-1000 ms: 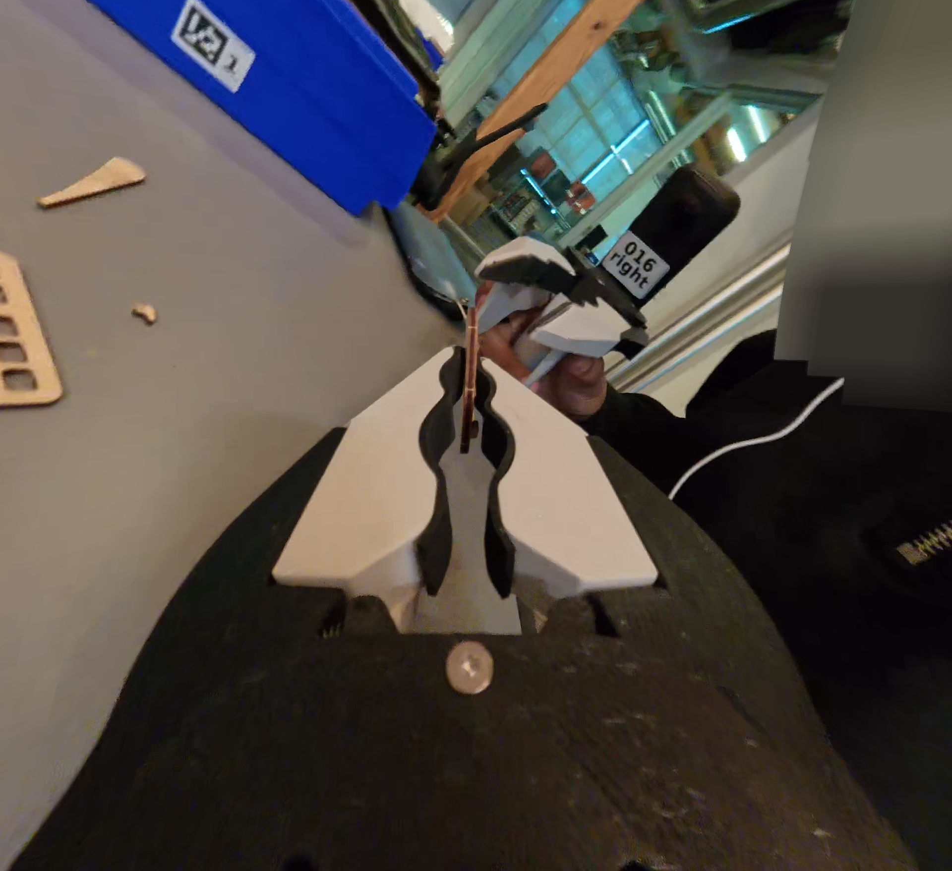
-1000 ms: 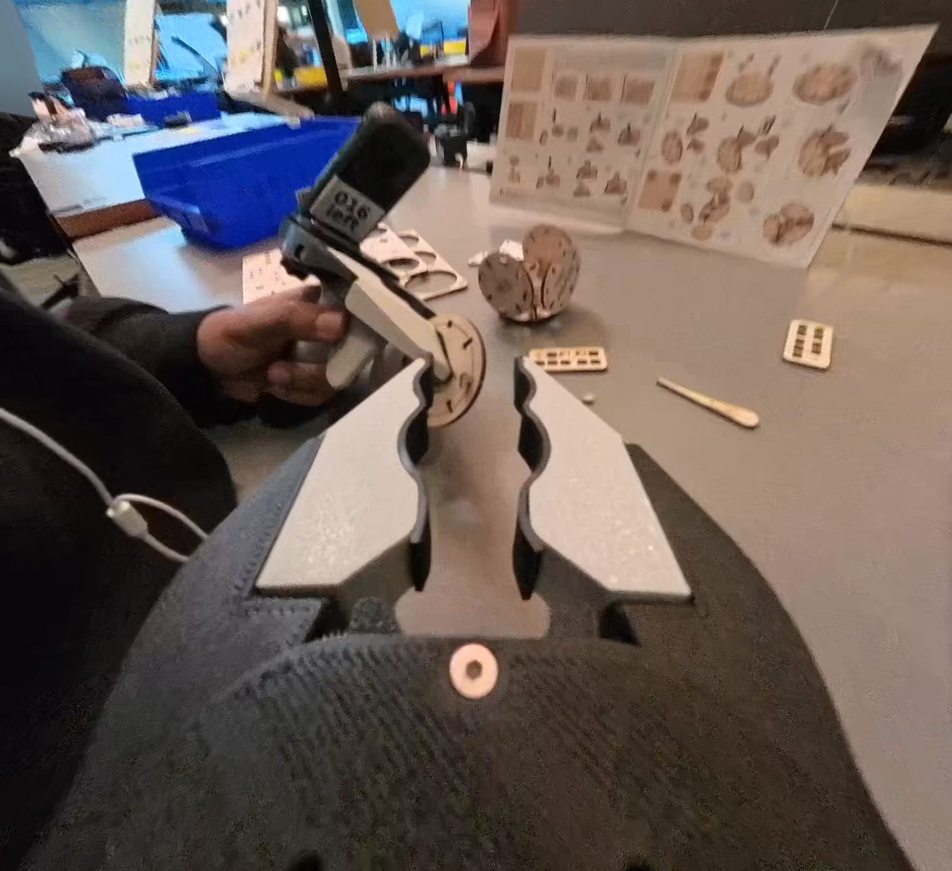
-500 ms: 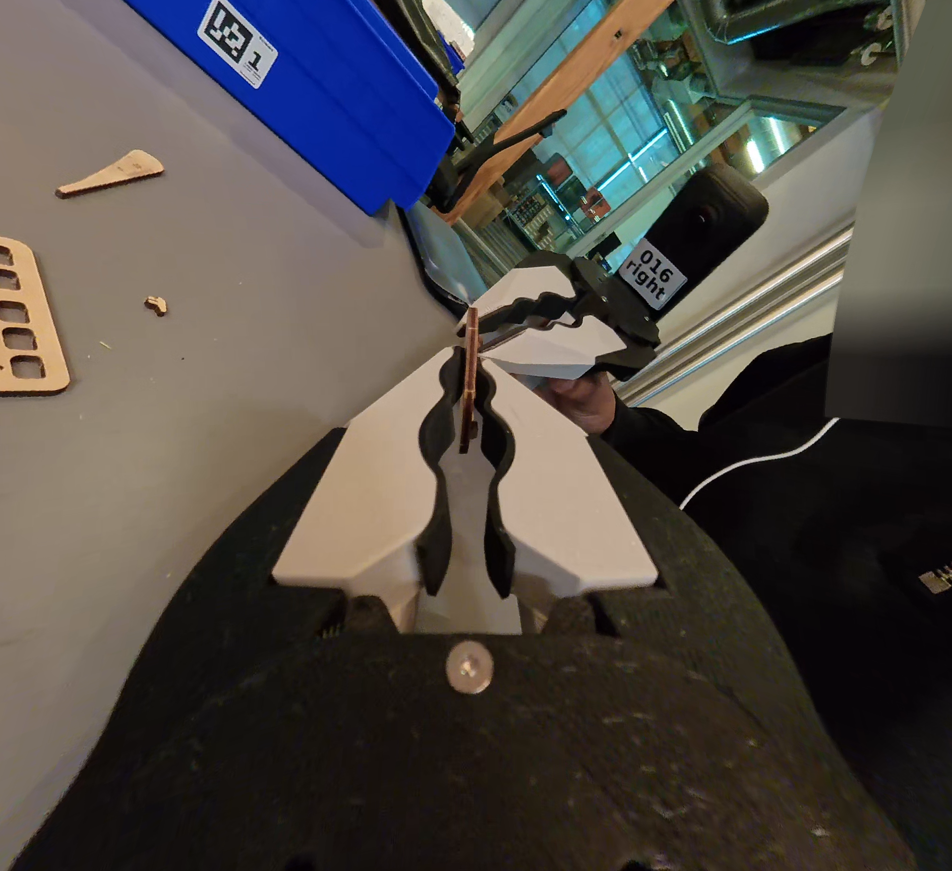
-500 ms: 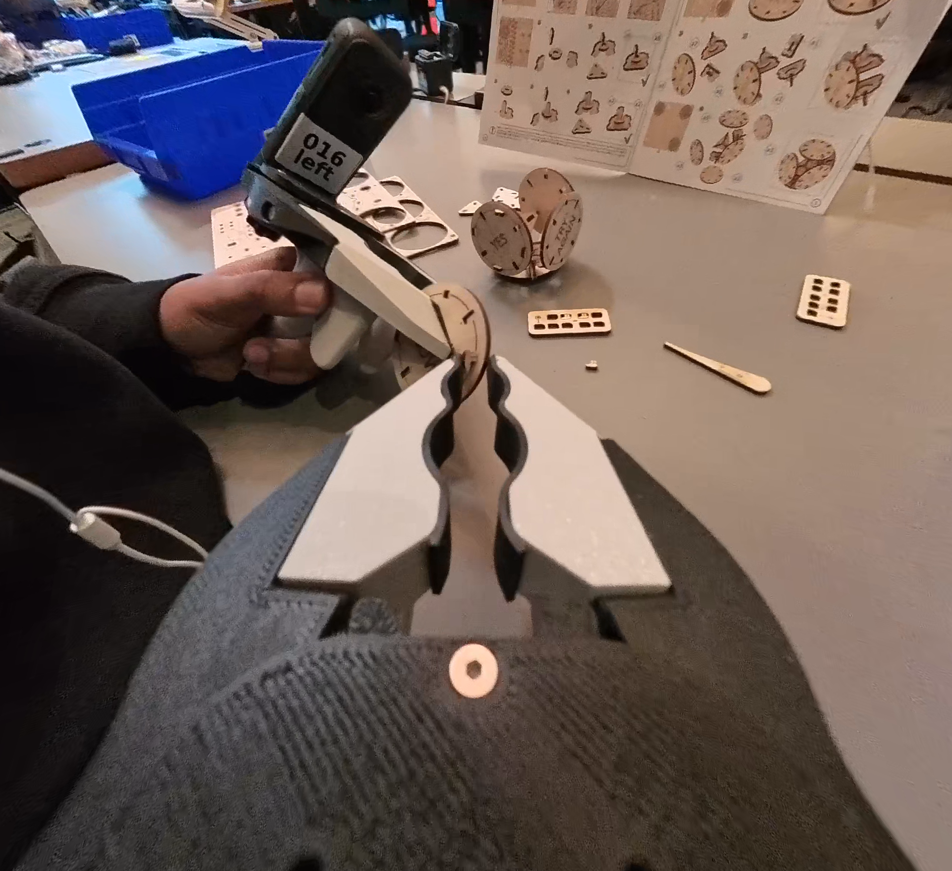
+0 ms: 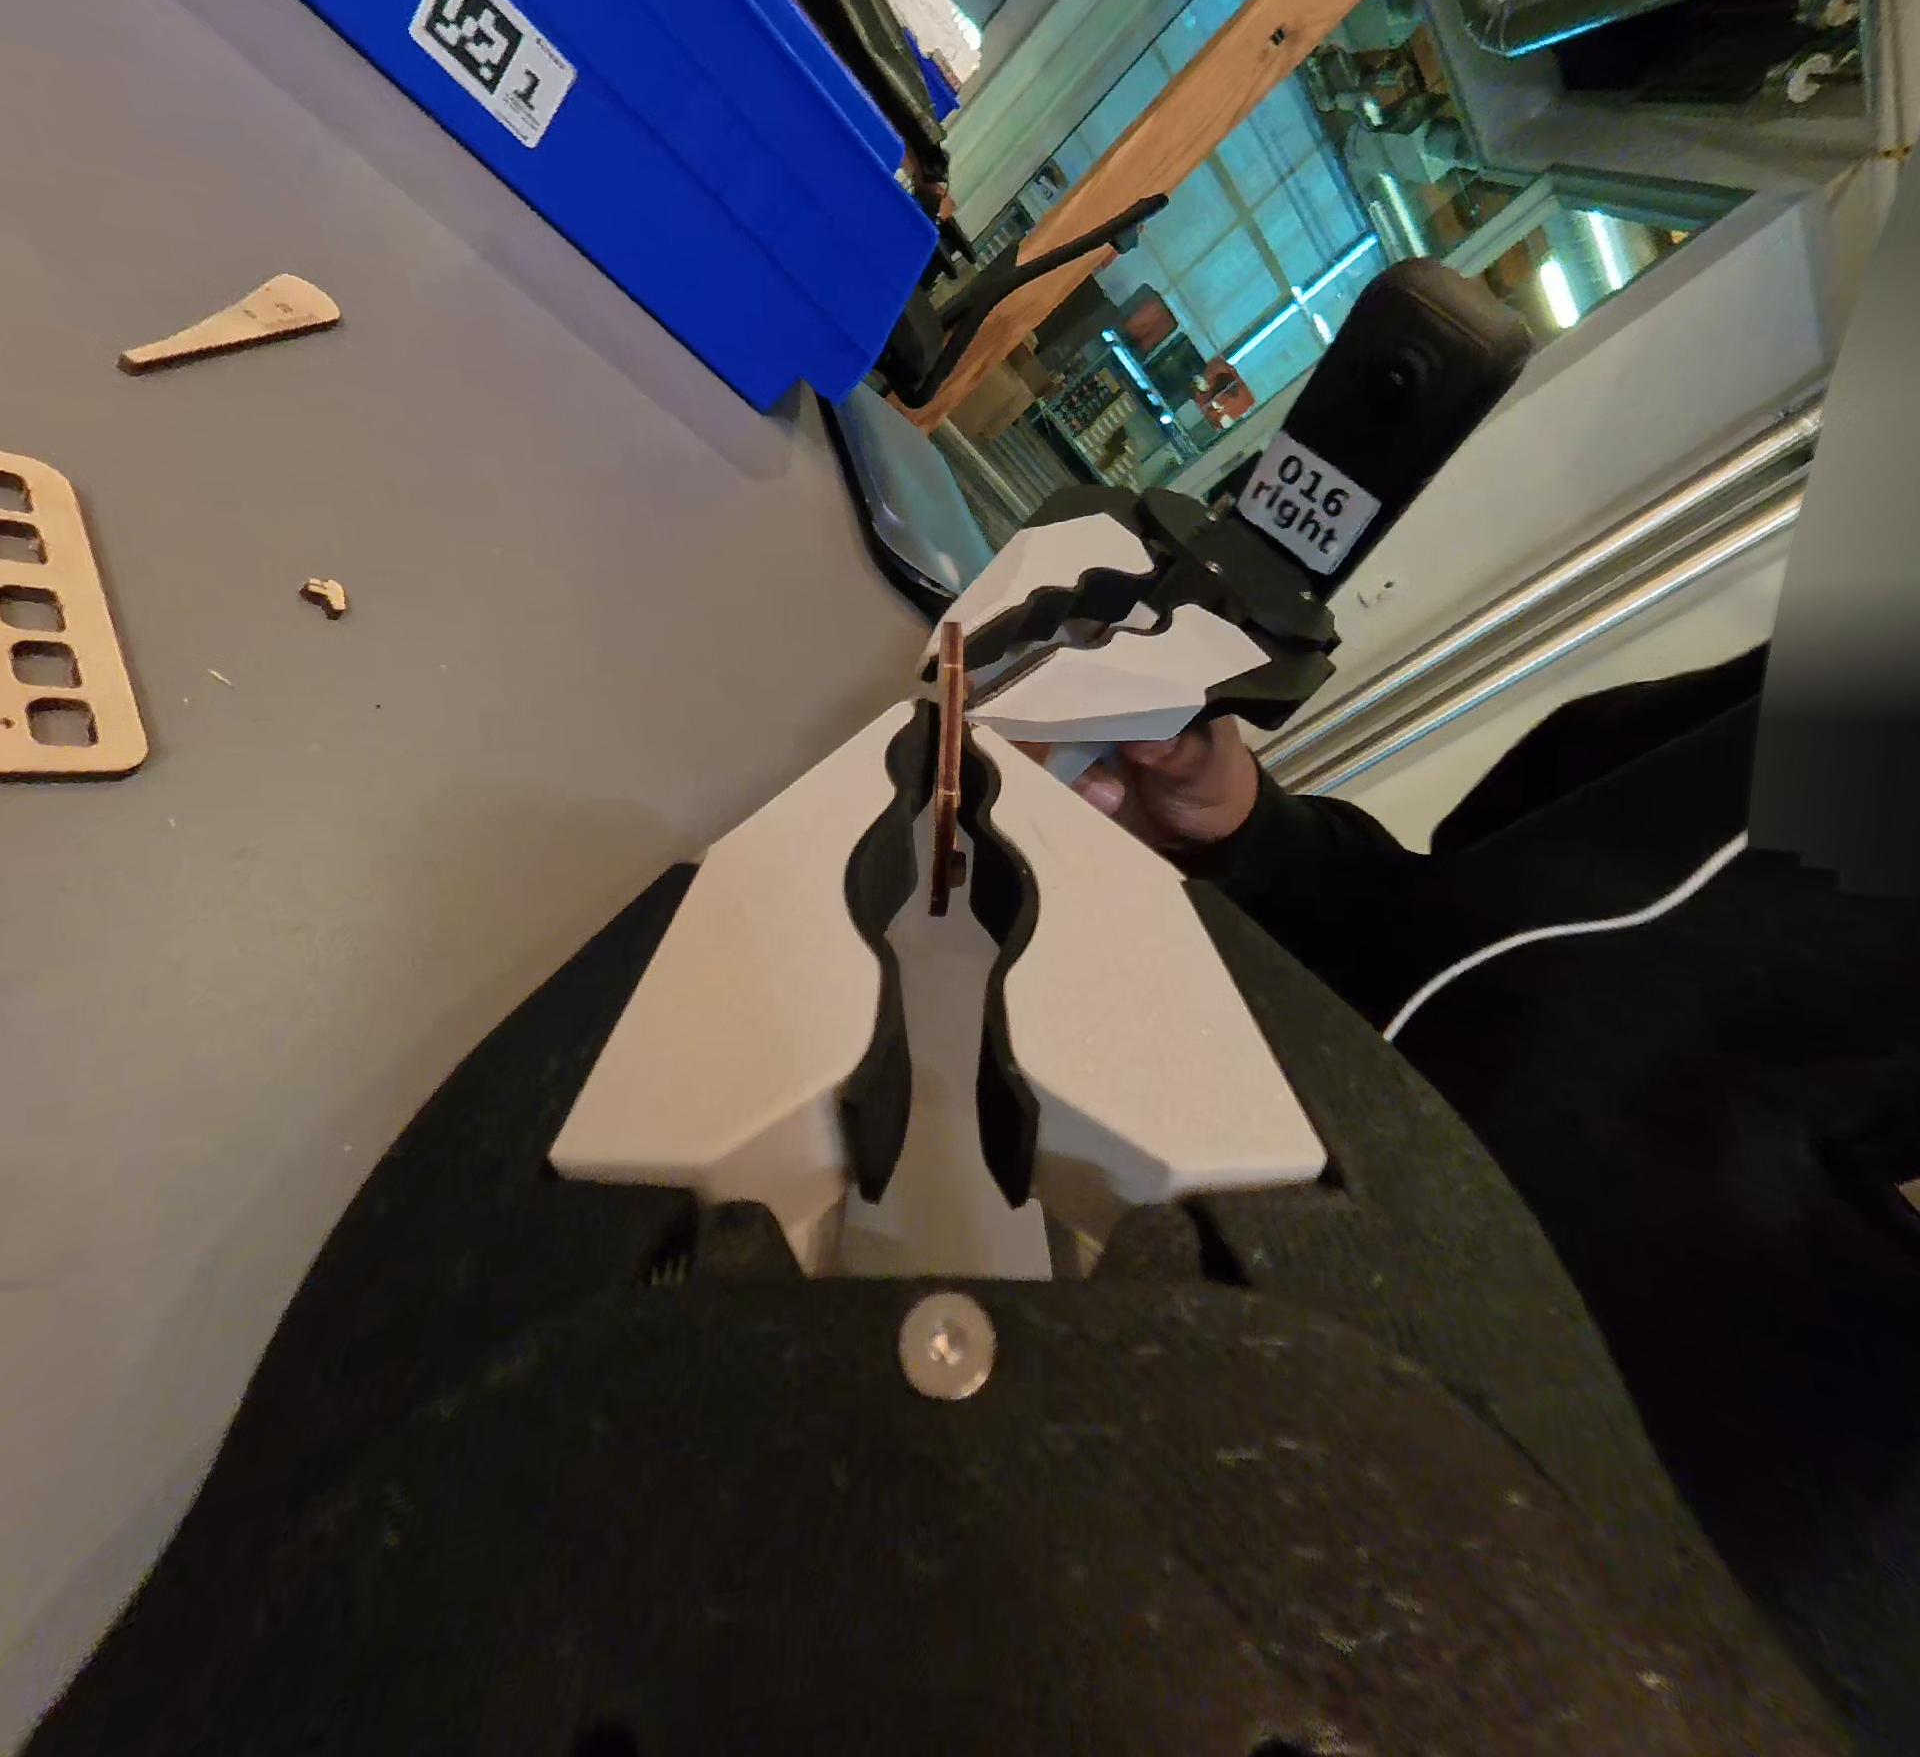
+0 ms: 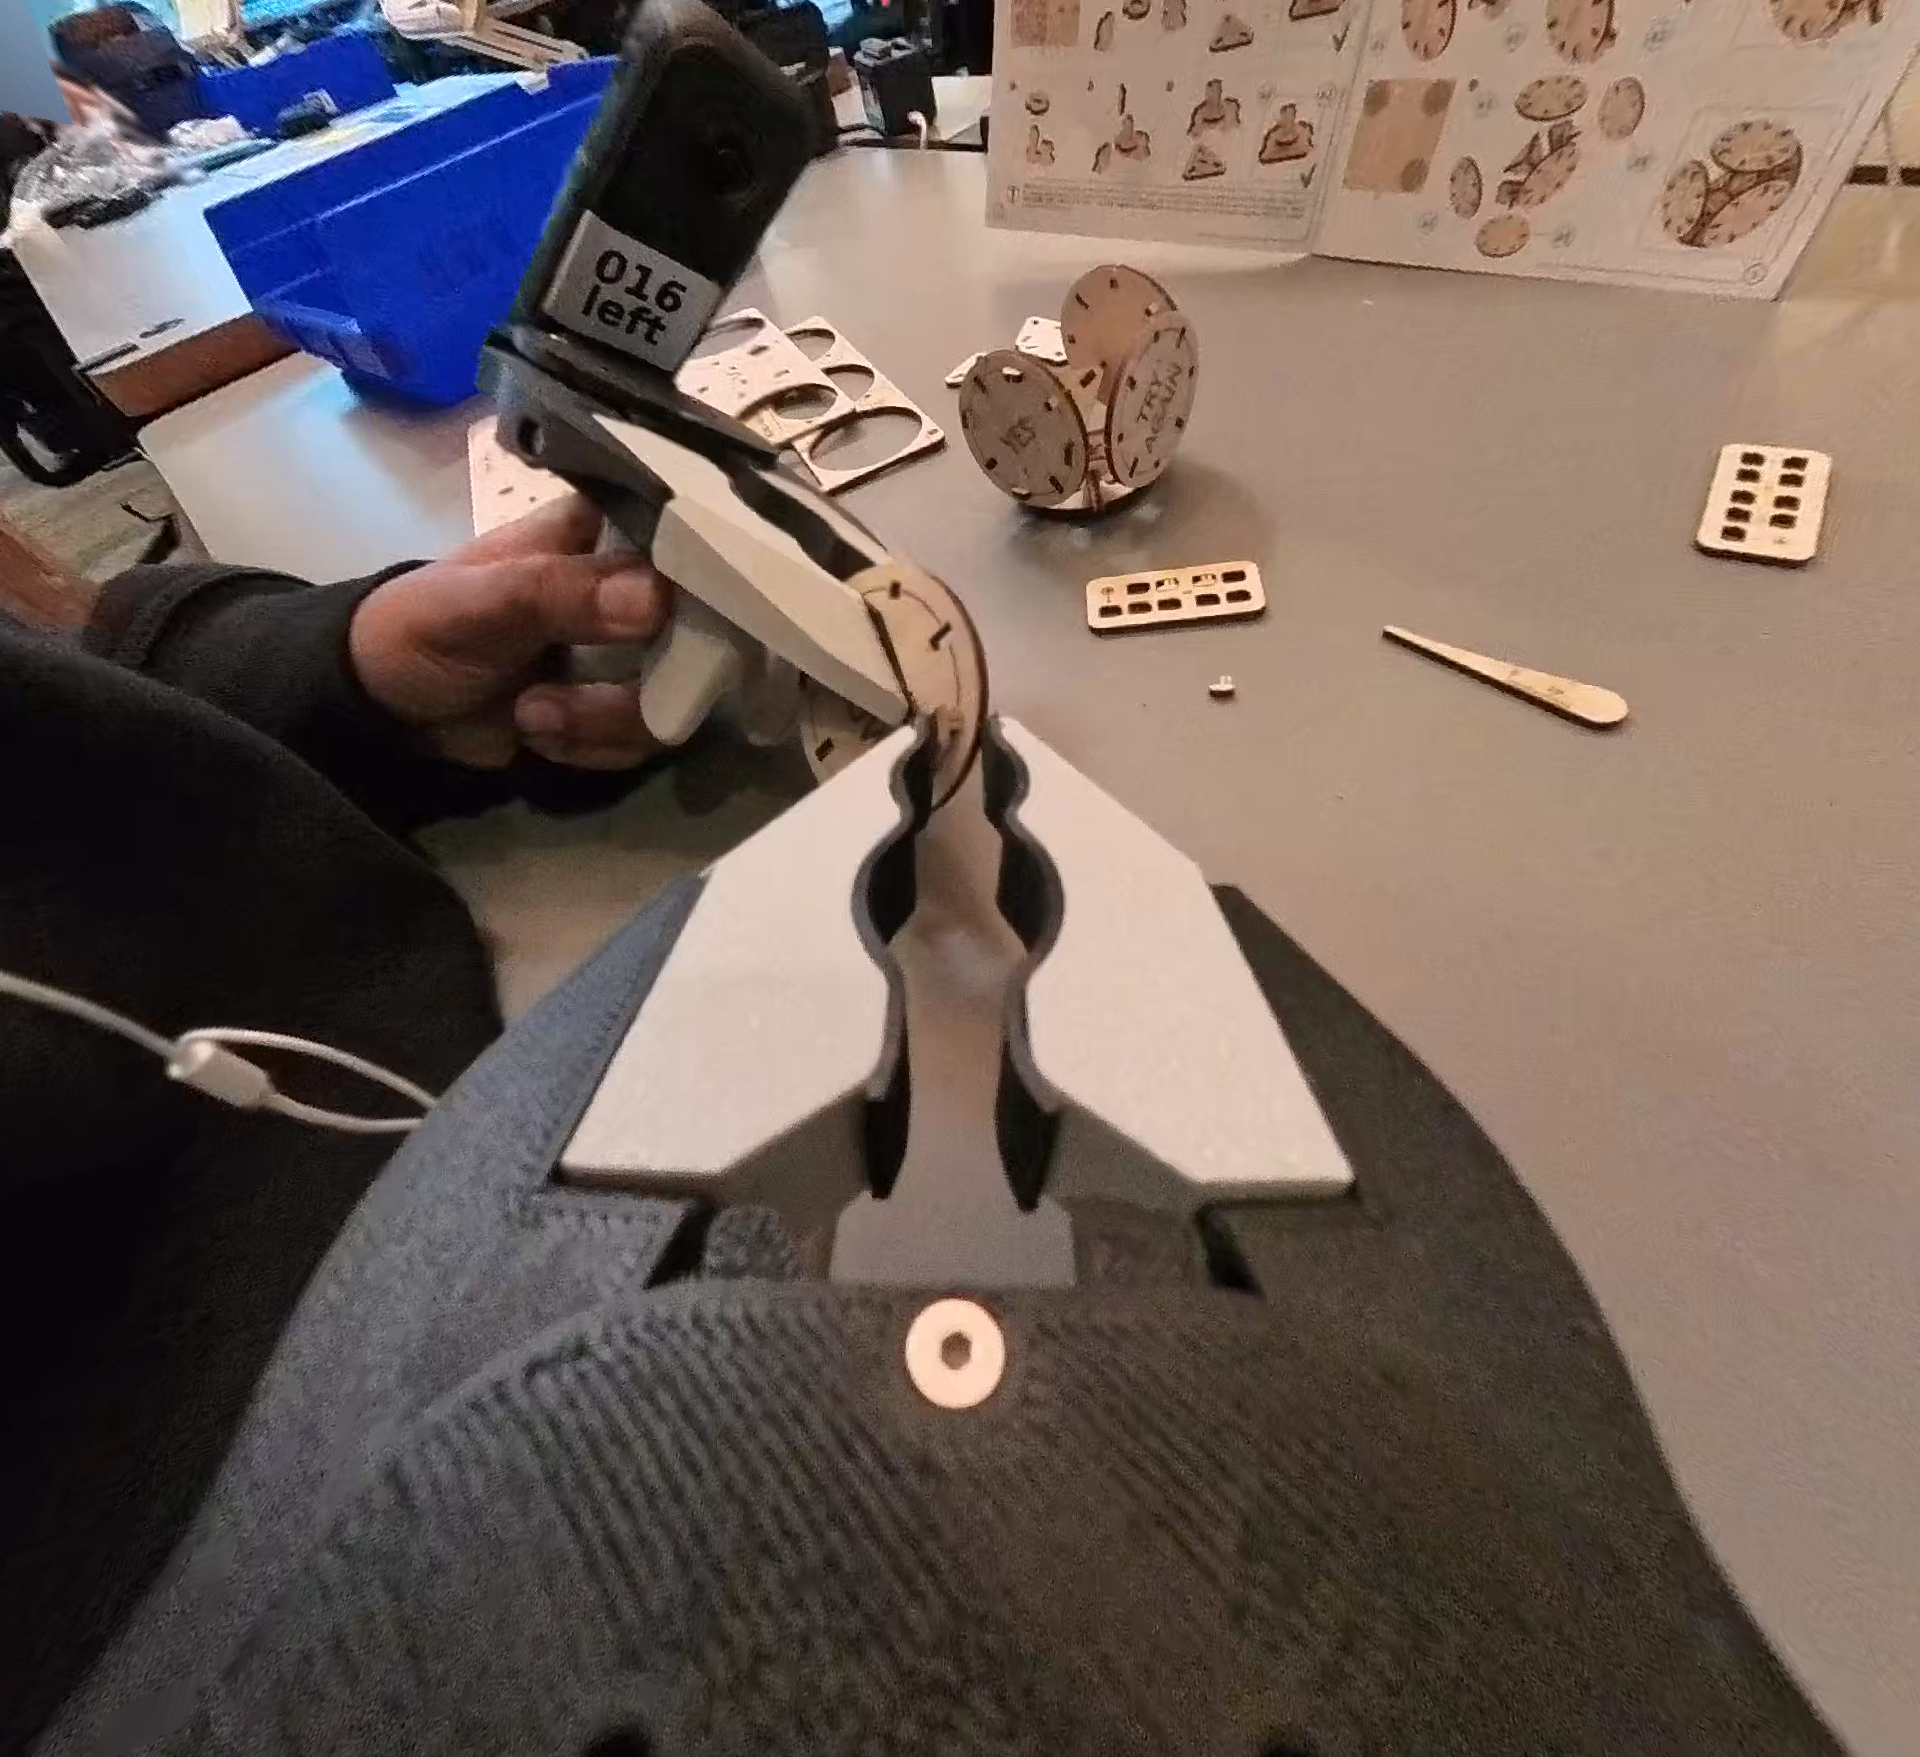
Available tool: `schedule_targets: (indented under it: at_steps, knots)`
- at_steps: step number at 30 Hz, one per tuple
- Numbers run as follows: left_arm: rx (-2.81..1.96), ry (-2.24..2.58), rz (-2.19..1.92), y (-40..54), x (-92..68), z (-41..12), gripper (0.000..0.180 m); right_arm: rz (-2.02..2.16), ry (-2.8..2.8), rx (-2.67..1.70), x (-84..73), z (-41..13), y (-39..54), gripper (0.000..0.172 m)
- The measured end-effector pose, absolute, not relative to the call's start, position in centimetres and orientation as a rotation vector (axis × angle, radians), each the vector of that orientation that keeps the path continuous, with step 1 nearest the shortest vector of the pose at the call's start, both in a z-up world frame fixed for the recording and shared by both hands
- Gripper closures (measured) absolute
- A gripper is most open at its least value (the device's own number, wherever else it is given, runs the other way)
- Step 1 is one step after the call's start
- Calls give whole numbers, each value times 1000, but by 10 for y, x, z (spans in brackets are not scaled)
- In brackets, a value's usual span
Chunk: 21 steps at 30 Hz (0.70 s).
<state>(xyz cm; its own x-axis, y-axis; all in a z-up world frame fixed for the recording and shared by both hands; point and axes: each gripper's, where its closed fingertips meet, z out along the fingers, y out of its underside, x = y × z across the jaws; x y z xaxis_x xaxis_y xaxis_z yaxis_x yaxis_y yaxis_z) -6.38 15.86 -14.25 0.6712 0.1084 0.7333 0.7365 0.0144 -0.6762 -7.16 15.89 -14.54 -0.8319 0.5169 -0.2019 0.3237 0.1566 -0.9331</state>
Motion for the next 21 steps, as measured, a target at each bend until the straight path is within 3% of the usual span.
schedule_targets:
  at_steps: [4, 21]
  knots:
    - [-1538, -779, -480, 159, -70, -148, 180, 1576, -2202, -801, -82, -151, 163, 152]
    - [-1531, -804, -11, 156, -80, -135, 180, 1377, -1975, -714, -90, -133, 156, 167]
